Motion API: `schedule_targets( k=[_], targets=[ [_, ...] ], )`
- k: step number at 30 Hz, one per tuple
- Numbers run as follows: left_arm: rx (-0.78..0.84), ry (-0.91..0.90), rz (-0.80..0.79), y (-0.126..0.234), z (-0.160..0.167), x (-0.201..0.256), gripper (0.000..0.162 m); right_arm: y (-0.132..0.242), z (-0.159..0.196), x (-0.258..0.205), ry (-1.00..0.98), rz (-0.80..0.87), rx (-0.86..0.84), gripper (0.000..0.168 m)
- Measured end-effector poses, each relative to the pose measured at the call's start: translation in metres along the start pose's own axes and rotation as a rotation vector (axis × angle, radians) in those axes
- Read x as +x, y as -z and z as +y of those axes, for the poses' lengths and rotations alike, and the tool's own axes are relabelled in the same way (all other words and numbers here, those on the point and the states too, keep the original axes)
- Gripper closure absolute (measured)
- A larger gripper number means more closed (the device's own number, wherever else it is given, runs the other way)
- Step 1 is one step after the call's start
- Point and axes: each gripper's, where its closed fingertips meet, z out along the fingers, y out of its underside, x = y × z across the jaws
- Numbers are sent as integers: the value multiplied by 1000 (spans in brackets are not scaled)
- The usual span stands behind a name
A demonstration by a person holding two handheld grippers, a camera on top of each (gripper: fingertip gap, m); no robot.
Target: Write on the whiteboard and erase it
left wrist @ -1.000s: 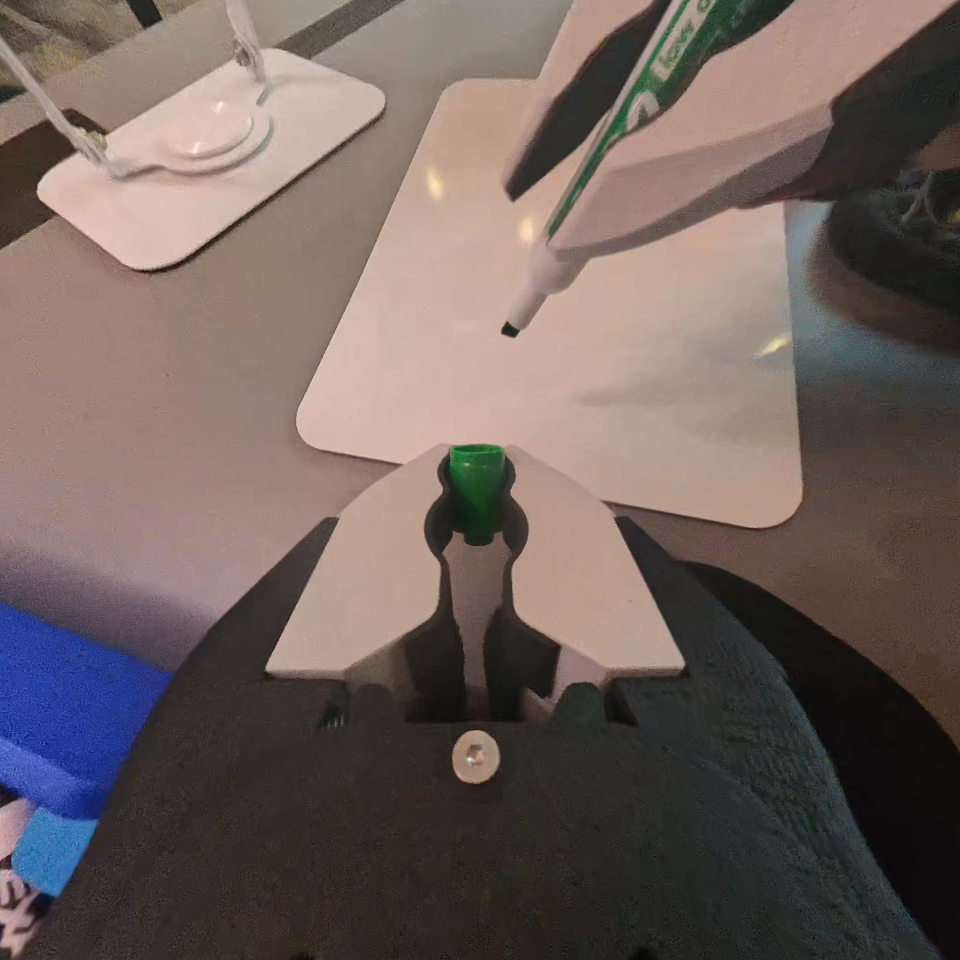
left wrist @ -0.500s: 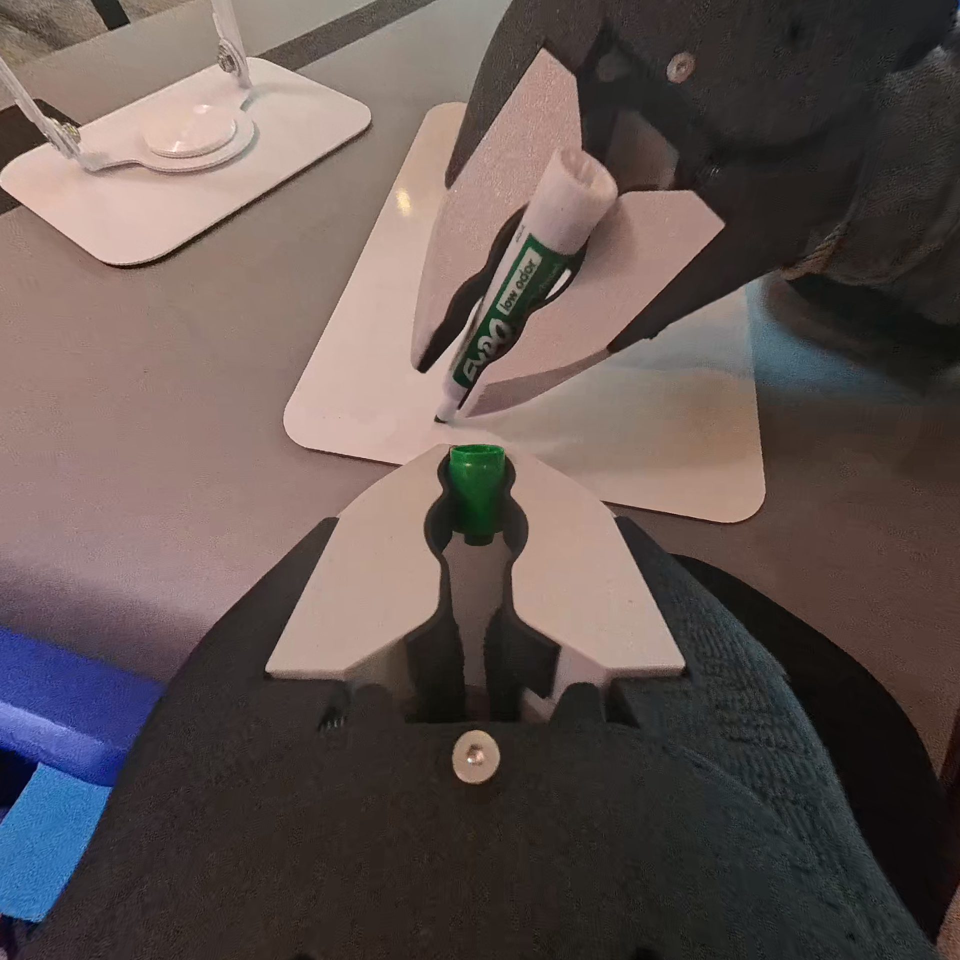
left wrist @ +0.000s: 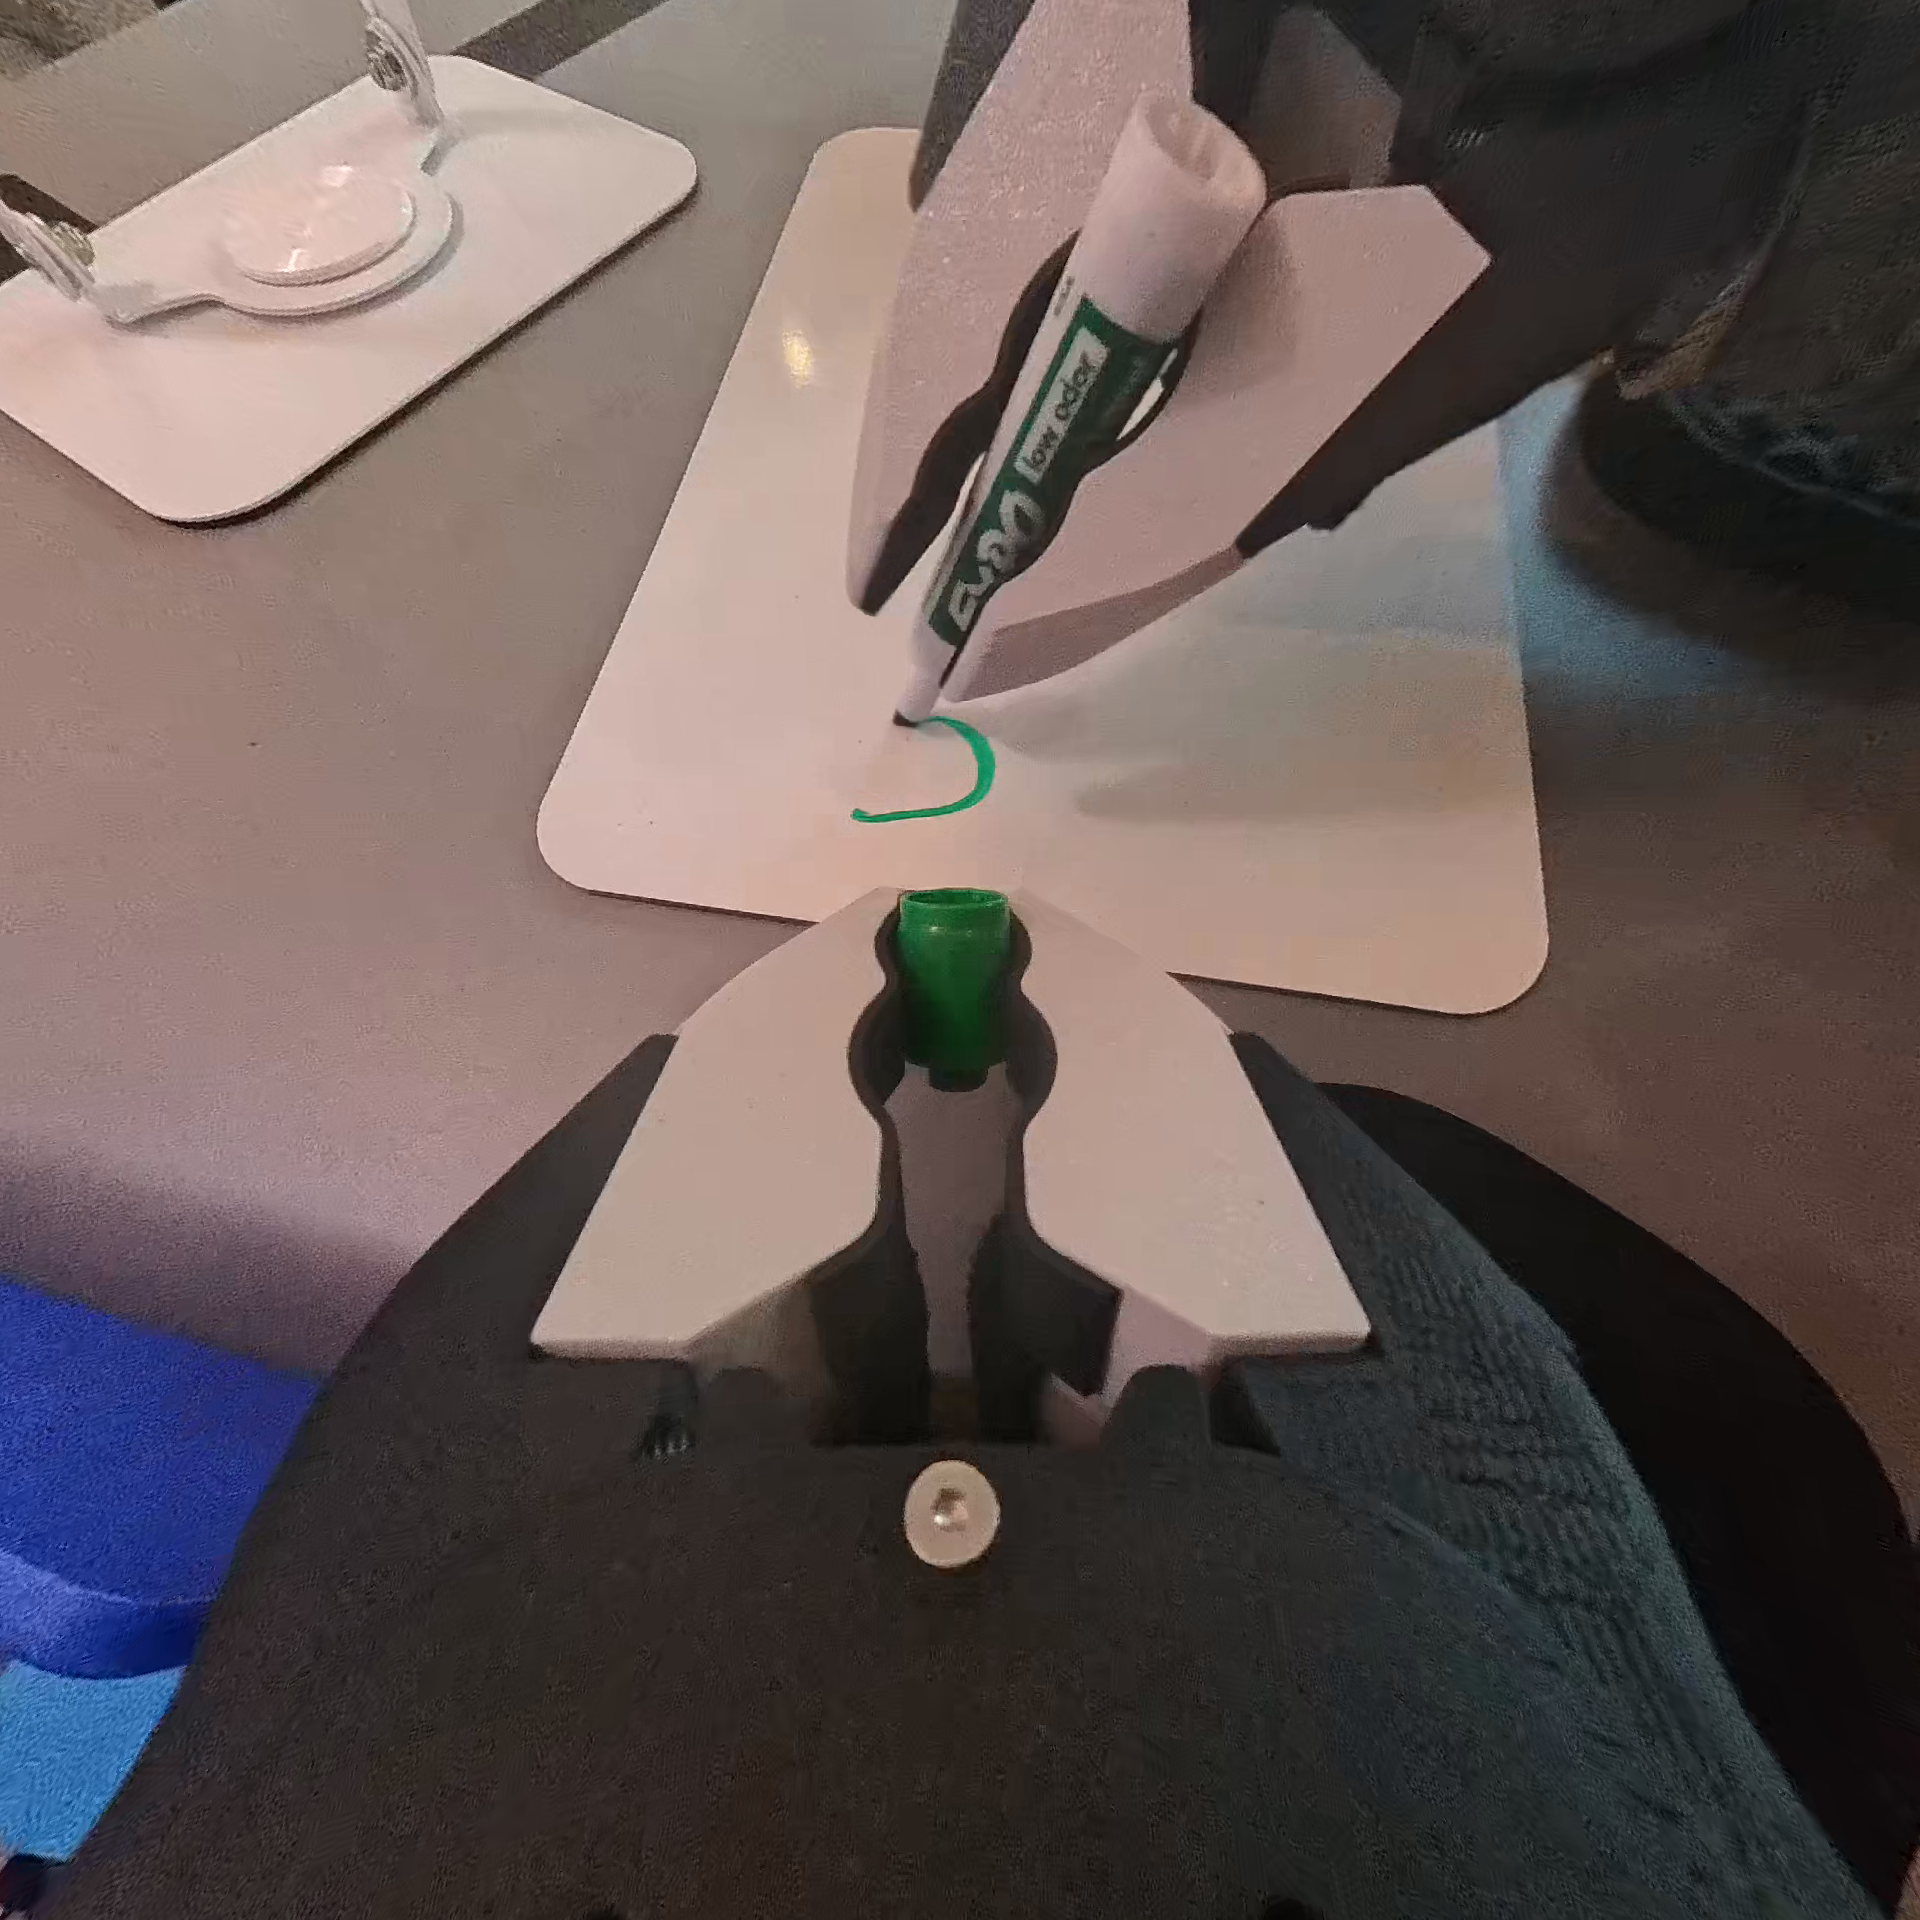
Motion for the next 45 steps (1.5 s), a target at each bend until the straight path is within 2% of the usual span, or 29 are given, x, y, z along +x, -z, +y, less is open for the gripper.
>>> schedule_targets(
  k=[12,24,32,37,45],
  targets=[
    [-10,1,11,-1,2,1,147,6,4,16,-20,38,18,149],
    [-21,-15,8,-2,3,2,147,25,22,-4,-50,44,-44,150],
    [-30,-15,17,-3,4,3,147,19,29,27,-90,78,-18,149],
    [-34,-19,20,-4,5,4,147,25,25,35,-116,99,32,149],
    [-40,-21,23,-5,6,4,147,25,37,33,-119,100,-18,149]
  ],
)
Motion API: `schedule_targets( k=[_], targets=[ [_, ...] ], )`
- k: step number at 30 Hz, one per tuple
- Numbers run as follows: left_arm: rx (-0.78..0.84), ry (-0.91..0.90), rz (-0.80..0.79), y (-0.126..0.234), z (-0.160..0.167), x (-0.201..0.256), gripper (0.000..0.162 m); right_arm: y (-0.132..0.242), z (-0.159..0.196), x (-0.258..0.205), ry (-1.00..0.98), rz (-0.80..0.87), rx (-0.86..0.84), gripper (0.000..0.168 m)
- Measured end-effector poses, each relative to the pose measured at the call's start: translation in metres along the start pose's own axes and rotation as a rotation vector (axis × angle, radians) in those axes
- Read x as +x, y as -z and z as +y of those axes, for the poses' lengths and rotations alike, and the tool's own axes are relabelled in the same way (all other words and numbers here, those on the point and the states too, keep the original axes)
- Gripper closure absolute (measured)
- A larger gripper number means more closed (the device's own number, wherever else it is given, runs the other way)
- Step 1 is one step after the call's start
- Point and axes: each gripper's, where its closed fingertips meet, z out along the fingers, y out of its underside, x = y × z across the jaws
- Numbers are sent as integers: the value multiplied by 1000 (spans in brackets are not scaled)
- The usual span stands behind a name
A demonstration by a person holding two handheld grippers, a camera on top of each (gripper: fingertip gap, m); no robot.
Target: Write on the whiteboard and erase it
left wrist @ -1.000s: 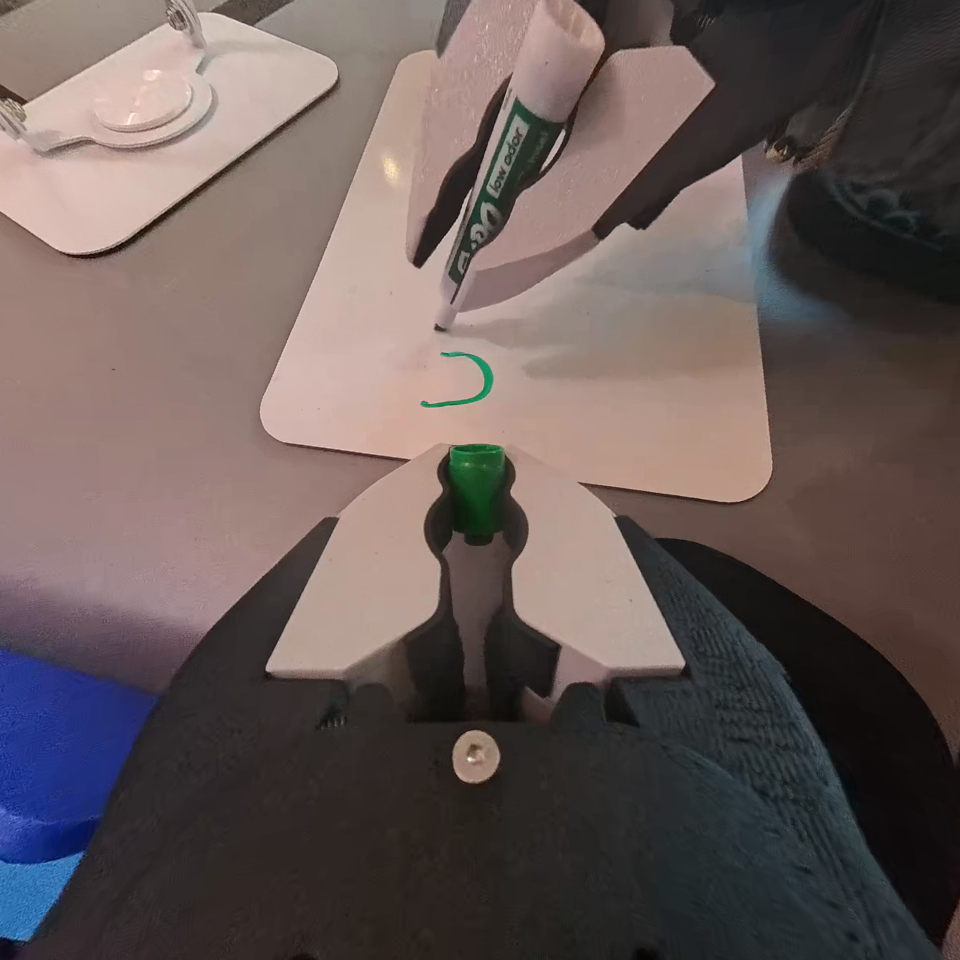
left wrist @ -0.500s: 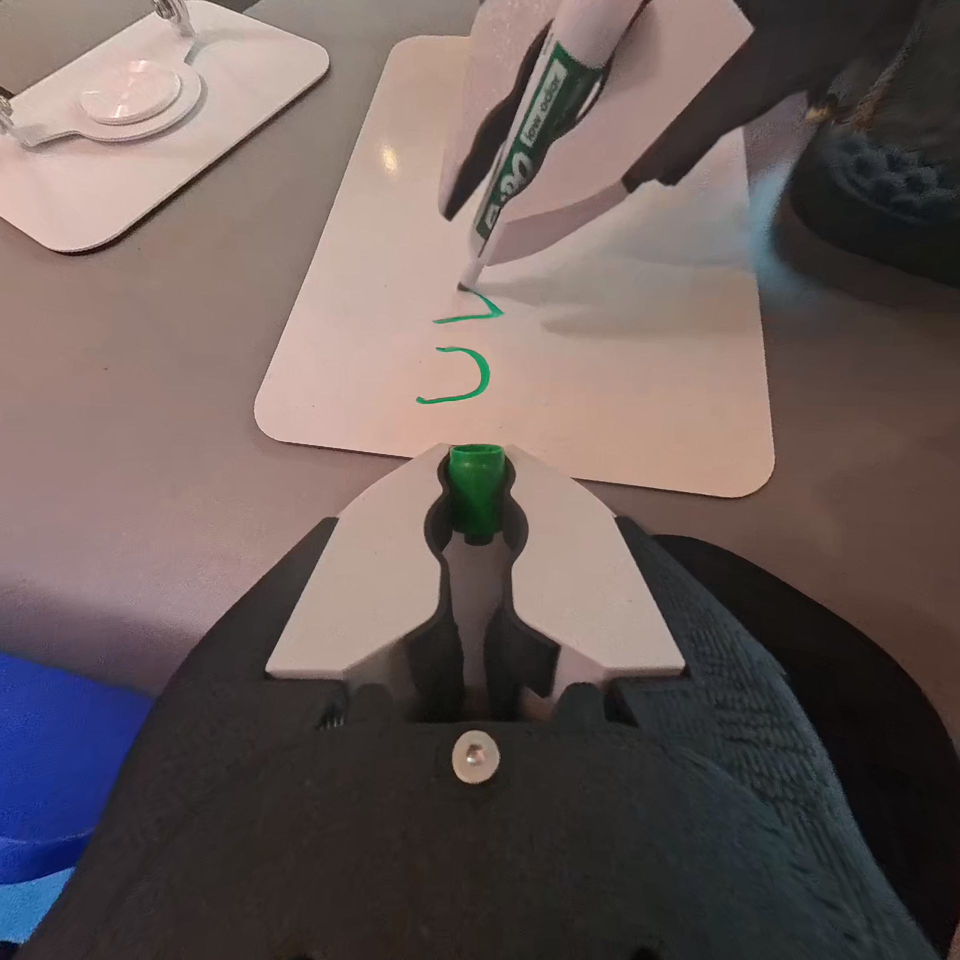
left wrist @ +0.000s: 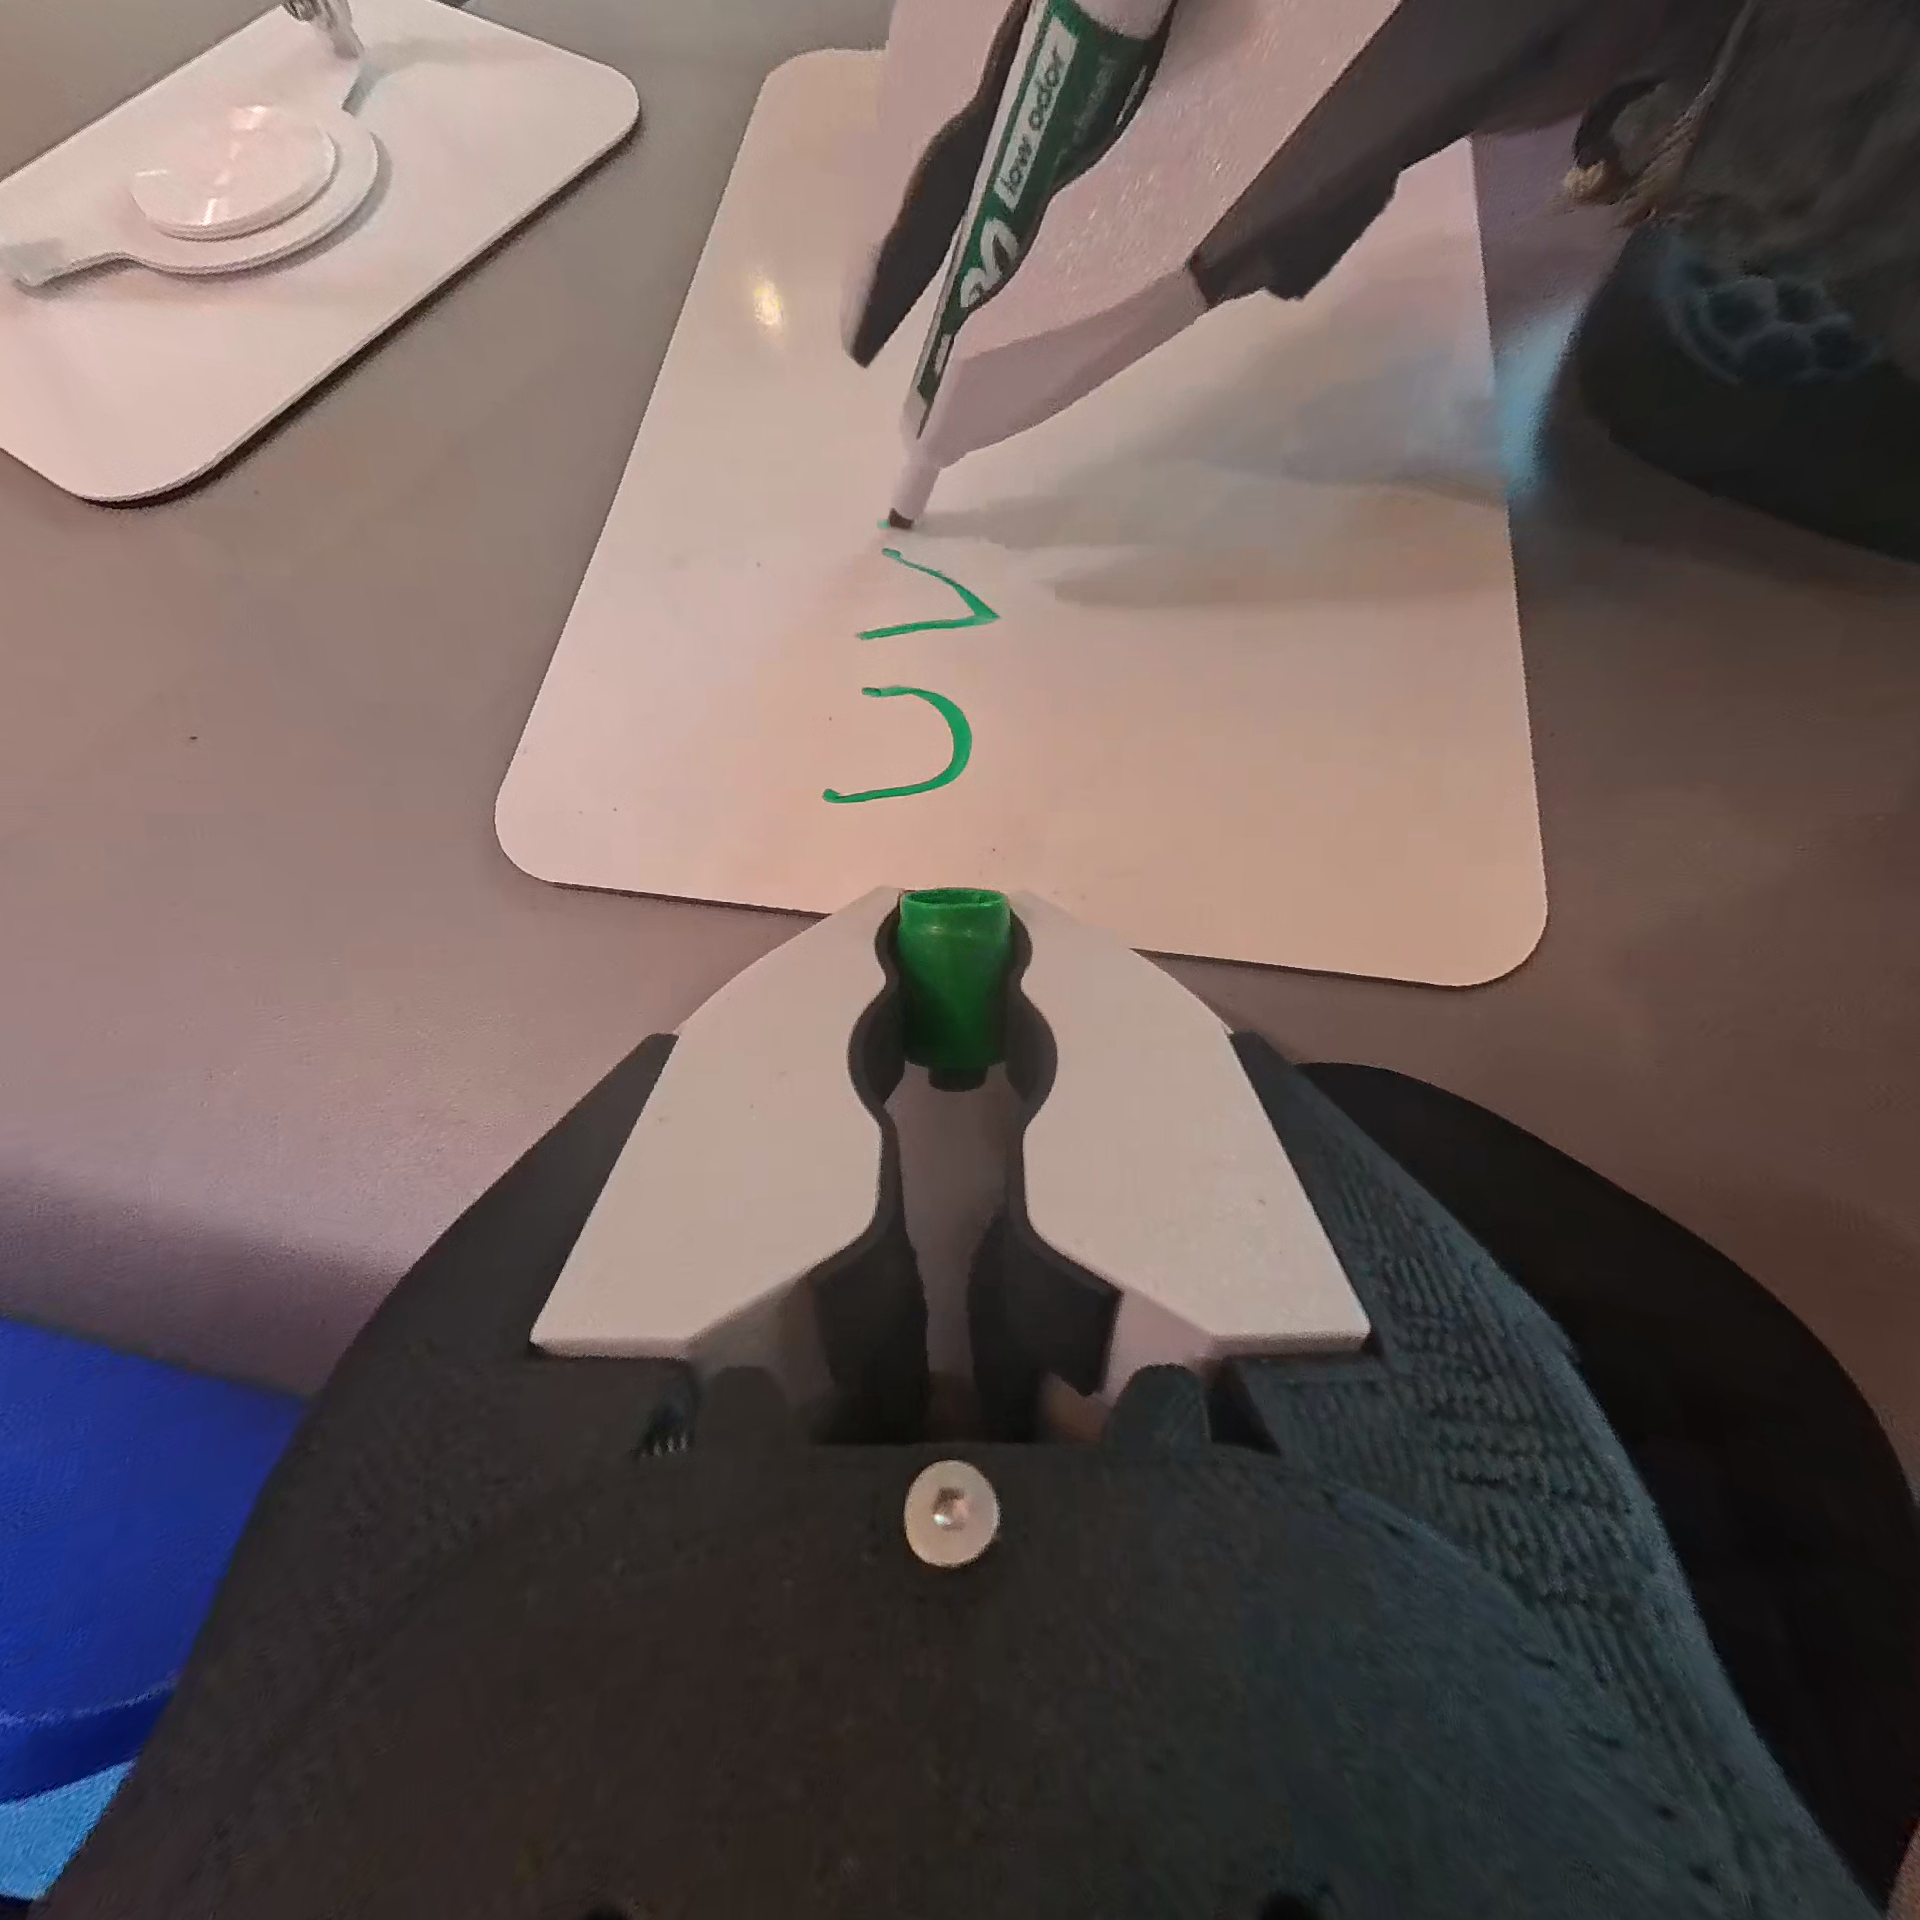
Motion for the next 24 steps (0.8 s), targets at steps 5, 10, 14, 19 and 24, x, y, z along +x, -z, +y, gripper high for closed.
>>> schedule_targets(
  k=[5,10,14,19,24],
  targets=[
    [-4,-10,-3,0,0,1,147,18,12,-9,-19,20,-11,149],
    [-15,-16,-1,-2,2,1,147,12,11,1,-18,34,-4,149],
    [-16,-8,3,-2,2,1,147,13,13,5,-35,30,-11,149],
    [-14,-22,-1,-1,2,2,147,26,24,4,-58,40,-22,149],
    [-22,-16,5,-2,3,2,147,11,18,22,-51,62,-4,149]
  ],
)
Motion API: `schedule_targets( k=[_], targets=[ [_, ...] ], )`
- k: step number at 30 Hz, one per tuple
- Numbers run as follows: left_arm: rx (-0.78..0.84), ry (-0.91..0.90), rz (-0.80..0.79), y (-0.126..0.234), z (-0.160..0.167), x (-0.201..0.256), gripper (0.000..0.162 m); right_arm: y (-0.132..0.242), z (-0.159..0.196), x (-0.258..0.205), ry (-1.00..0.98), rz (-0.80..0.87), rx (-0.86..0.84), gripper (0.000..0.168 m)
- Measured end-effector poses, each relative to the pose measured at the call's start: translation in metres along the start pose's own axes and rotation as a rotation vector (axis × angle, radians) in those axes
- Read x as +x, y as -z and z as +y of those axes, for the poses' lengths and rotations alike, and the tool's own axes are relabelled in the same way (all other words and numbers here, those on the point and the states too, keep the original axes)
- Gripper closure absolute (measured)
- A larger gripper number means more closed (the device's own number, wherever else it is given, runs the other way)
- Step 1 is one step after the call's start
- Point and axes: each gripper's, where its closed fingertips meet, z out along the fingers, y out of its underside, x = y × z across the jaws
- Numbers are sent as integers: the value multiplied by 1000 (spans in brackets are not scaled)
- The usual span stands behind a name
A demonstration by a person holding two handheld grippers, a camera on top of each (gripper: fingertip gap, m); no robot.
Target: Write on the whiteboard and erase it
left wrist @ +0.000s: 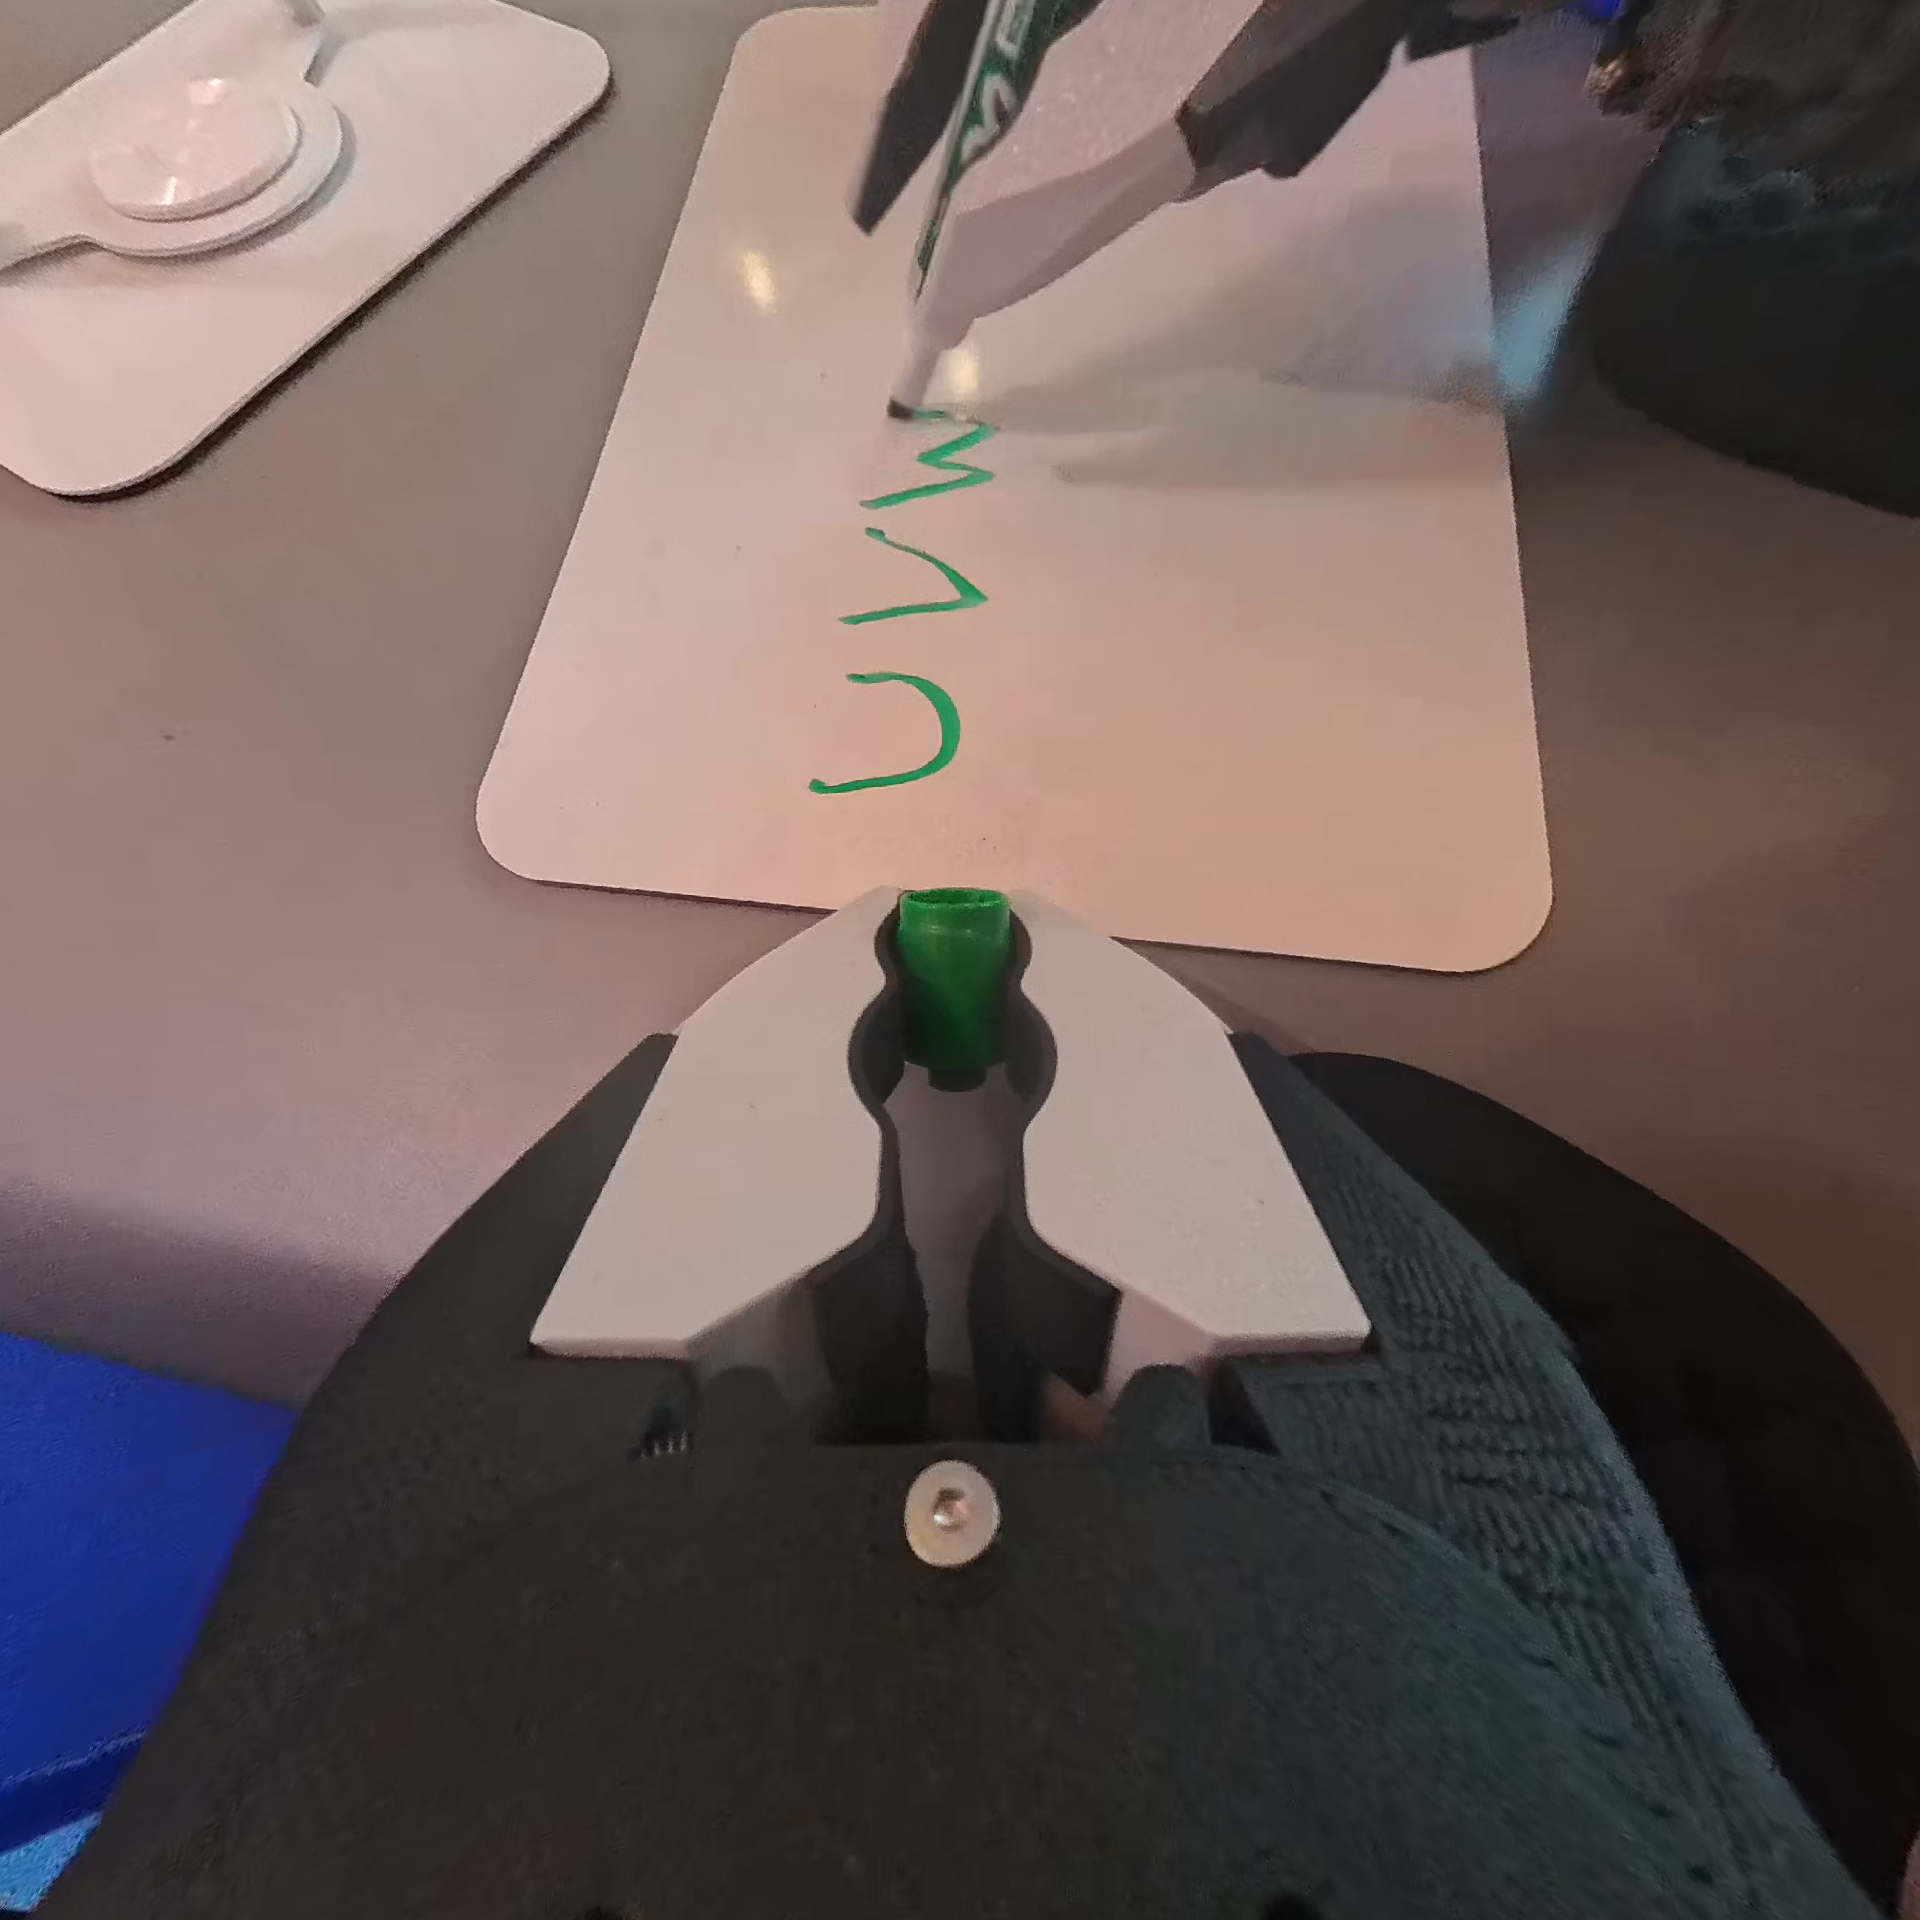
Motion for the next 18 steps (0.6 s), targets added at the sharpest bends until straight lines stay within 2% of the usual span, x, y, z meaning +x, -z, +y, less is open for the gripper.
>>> schedule_targets(
  k=[6,9,18],
  targets=[
    [6,1,3,1,-1,0,147,-3,-2,3,-7,-6,1,149],
    [1,-4,3,0,0,1,147,6,-7,11,-48,27,66,149],
    [2,-6,6,0,0,1,147,11,8,29,-55,77,-6,149]
  ],
)
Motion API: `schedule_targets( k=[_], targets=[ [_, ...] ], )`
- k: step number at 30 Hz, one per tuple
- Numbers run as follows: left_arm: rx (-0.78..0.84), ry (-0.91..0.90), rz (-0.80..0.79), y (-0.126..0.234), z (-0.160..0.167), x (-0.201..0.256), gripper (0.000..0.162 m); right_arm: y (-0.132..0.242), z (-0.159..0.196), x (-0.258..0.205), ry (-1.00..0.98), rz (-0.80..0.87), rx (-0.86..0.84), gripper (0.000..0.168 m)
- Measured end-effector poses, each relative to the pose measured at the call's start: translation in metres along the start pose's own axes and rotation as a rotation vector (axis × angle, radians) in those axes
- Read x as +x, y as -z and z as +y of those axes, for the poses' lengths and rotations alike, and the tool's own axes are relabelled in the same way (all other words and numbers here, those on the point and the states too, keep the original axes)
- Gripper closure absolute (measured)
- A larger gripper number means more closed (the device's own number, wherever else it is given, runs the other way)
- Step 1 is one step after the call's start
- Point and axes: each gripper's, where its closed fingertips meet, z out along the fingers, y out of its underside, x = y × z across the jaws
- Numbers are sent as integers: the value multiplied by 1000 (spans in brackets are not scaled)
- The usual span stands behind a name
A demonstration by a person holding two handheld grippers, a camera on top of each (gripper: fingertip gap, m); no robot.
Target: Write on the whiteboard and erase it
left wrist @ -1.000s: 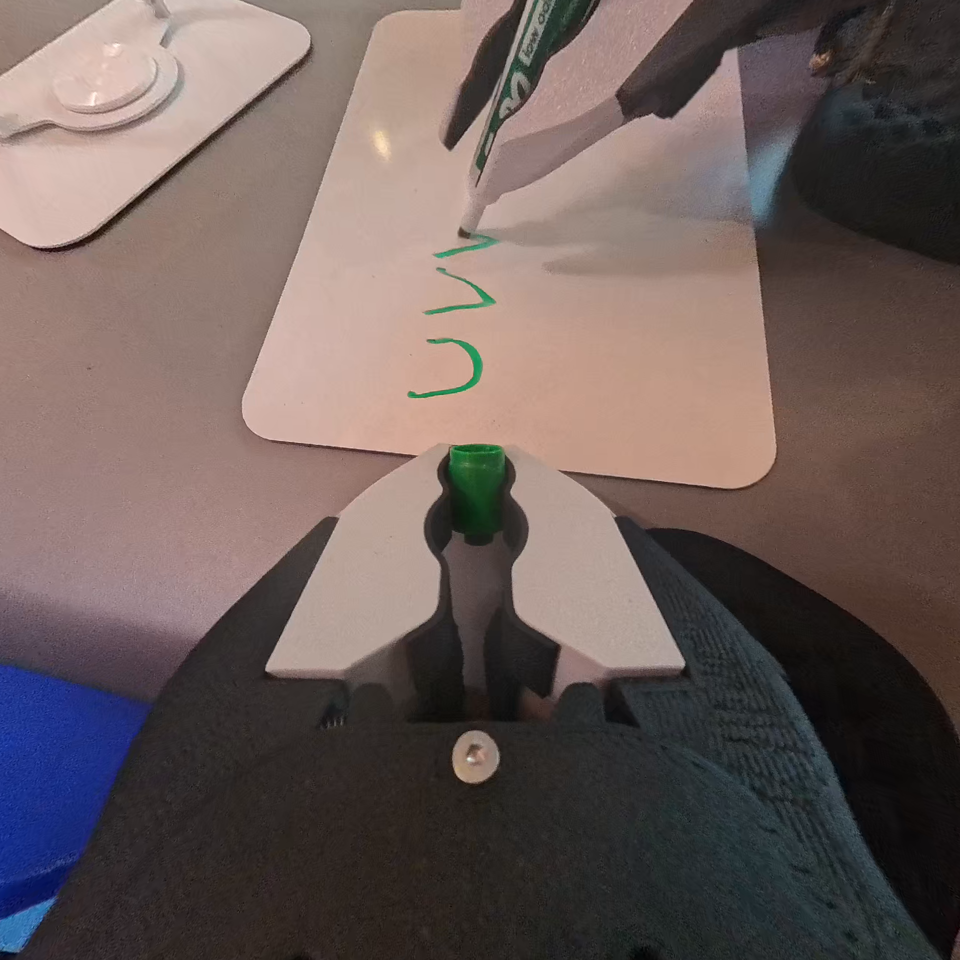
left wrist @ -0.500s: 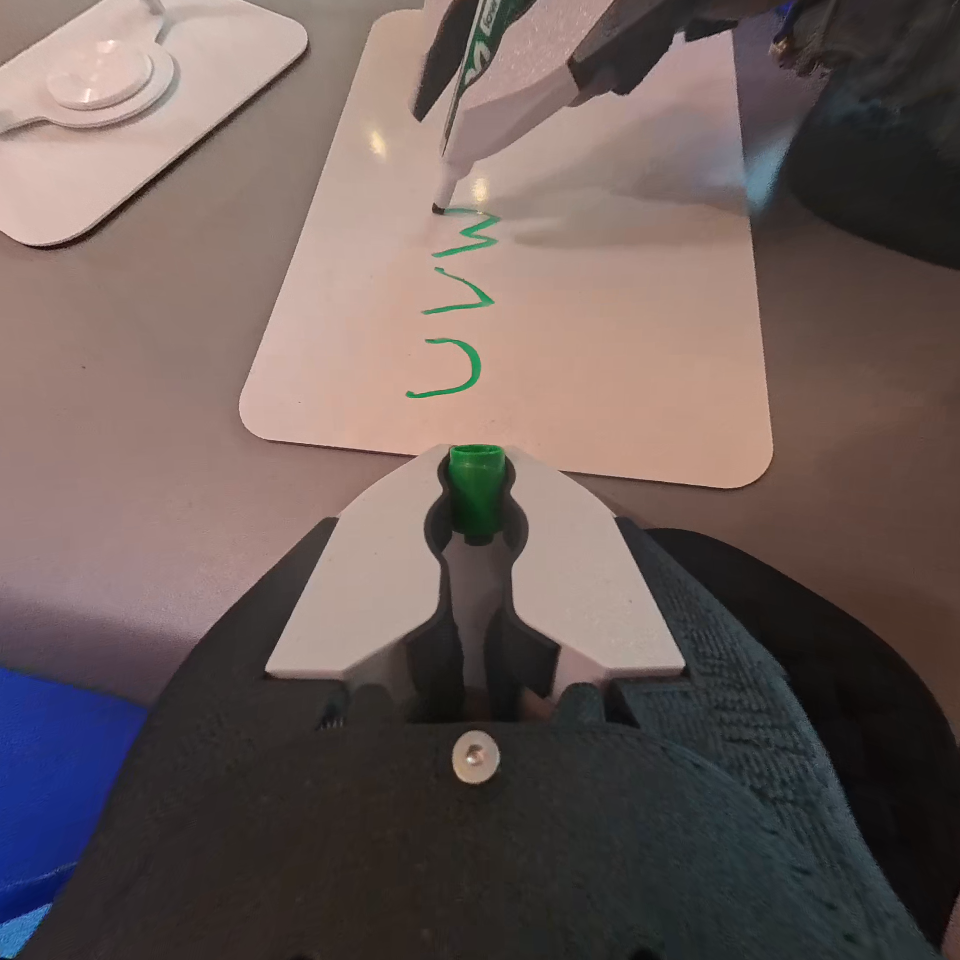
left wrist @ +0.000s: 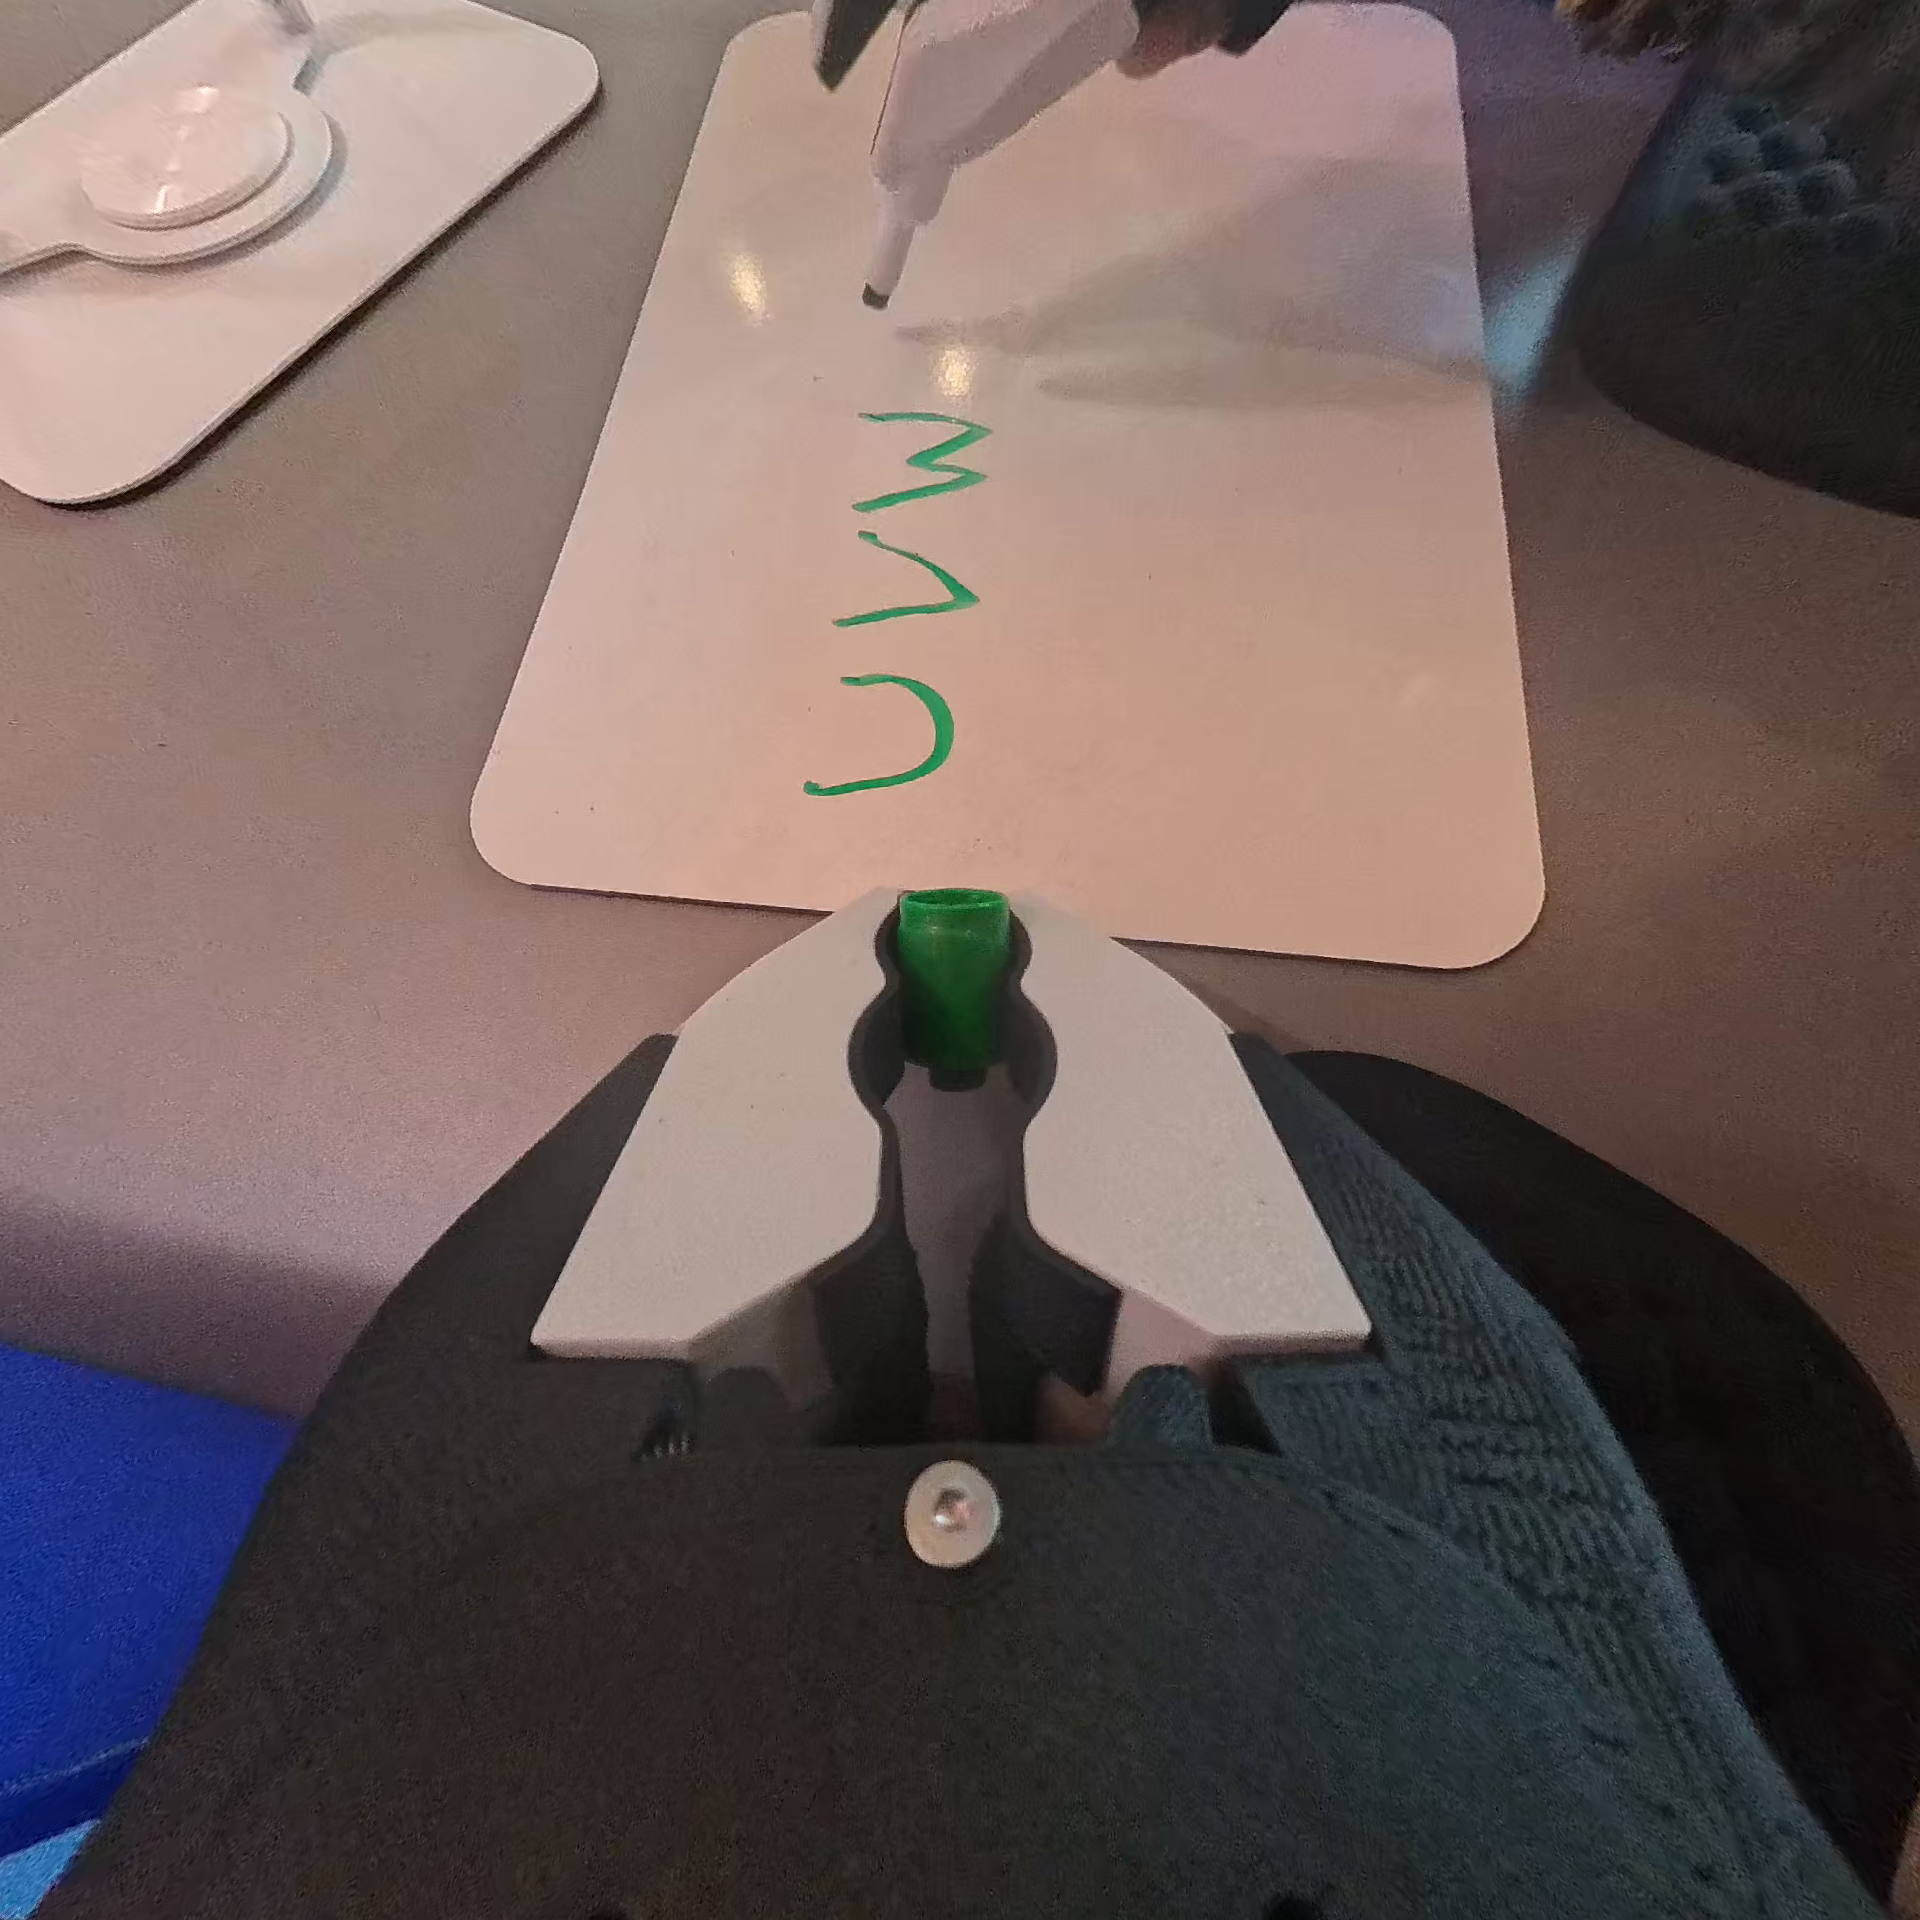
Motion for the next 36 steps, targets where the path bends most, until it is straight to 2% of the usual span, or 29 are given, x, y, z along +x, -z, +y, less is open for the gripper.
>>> schedule_targets(
  k=[4,12,25,29,36],
  targets=[
    [-2,-4,3,0,0,1,147,-5,7,-3,5,-7,-29,149],
    [-4,-12,-3,0,0,1,147,12,7,-38,24,-63,-63,149],
    [-4,-16,-3,0,0,1,147,11,6,-36,5,-76,-78,149],
    [-3,-11,0,0,0,1,147,13,-3,-29,-25,-69,-16,149],
    [-3,-14,2,0,0,1,147,7,-12,-18,-13,-62,-9,149]
  ],
)
